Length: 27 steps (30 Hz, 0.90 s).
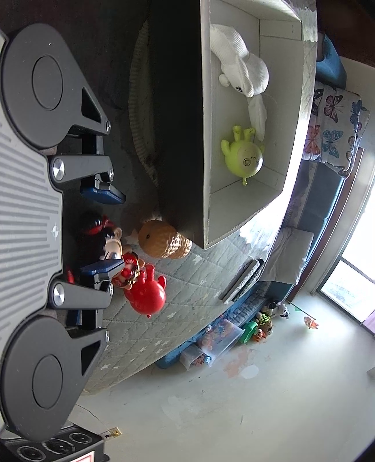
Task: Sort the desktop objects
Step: 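Lower the left tool onto the red-haired doll and close it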
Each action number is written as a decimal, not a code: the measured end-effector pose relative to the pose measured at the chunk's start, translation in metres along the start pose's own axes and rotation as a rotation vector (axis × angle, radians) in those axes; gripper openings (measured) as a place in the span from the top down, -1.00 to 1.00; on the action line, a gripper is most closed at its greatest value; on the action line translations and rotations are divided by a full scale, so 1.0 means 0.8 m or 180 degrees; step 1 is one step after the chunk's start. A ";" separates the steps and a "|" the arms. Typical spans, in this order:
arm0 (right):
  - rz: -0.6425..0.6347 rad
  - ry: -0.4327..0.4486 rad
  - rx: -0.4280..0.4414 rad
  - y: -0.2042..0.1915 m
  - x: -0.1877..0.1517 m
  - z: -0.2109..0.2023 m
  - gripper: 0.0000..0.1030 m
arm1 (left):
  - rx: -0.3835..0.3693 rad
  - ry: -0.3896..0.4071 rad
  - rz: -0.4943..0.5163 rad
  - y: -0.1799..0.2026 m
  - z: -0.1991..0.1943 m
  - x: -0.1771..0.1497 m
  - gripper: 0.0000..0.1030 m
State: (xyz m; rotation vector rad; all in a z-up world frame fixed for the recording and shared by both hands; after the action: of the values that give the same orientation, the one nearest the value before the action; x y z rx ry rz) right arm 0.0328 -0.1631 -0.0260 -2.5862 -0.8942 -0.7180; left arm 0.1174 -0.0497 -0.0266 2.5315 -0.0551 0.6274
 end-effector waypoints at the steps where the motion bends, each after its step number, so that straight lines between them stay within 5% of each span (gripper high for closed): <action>1: -0.0028 0.0000 0.0015 -0.004 0.000 -0.001 -1.00 | 0.0001 0.0008 -0.0004 0.000 -0.001 0.001 0.14; 7: -0.0103 0.0036 -0.0021 -0.010 0.001 -0.007 -1.00 | -0.0011 0.0025 -0.0039 -0.004 -0.004 0.003 0.14; 18: 0.0182 0.0044 -0.0337 0.053 0.005 -0.002 -1.00 | -0.0048 -0.0080 -0.0028 0.000 0.006 -0.003 0.14; 27: -0.0006 0.0036 -0.0308 0.069 0.018 0.010 -1.00 | -0.0023 -0.0094 -0.0042 -0.003 0.006 0.000 0.14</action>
State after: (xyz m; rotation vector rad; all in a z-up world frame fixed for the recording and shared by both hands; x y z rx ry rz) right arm 0.0808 -0.1946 -0.0319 -2.6629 -0.8791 -0.7942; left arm 0.1198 -0.0505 -0.0316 2.5323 -0.0510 0.5838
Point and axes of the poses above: each gripper's, at about its wrist camera, not at the fingertips, and z roughly the way its jaws point, y to its right, x to its top, the point moved 6 cm from there along z, roughly the way its jaws point, and after that the axes turned 14 degrees about -y, right-handed, at the moved point
